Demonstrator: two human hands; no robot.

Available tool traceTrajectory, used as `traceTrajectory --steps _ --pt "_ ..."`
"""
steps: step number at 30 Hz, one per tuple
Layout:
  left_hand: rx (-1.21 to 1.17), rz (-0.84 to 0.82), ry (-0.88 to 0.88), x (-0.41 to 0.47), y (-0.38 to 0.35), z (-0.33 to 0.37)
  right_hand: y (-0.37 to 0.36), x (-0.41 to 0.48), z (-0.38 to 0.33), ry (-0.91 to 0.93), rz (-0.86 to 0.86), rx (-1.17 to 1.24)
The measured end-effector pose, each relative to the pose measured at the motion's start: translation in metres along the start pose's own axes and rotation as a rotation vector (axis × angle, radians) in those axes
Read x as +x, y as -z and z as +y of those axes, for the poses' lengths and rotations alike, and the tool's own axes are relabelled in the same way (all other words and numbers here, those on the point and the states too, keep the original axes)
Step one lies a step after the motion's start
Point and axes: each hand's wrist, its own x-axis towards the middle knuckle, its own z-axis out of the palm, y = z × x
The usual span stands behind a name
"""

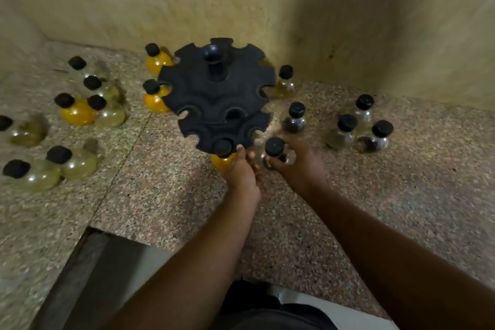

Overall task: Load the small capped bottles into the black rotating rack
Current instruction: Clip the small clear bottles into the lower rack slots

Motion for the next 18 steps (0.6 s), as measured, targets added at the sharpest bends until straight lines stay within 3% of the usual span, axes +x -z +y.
traceTrajectory --steps 3,11,18 --pt "-0.001 -0.021 -0.006 0.007 0.016 0.009 -0.021 0.002 -0.013 0.061 -0.037 -0.041" --pt "0.062 -0.117 0.047 0.014 0.042 0.026 -0.047 0.013 -0.04 -0.002 0.057 -0.014" --pt "0.074 -0.172 0.021 0.017 0.049 0.034 -0.049 0.03 -0.05 -0.052 0.008 0.009"
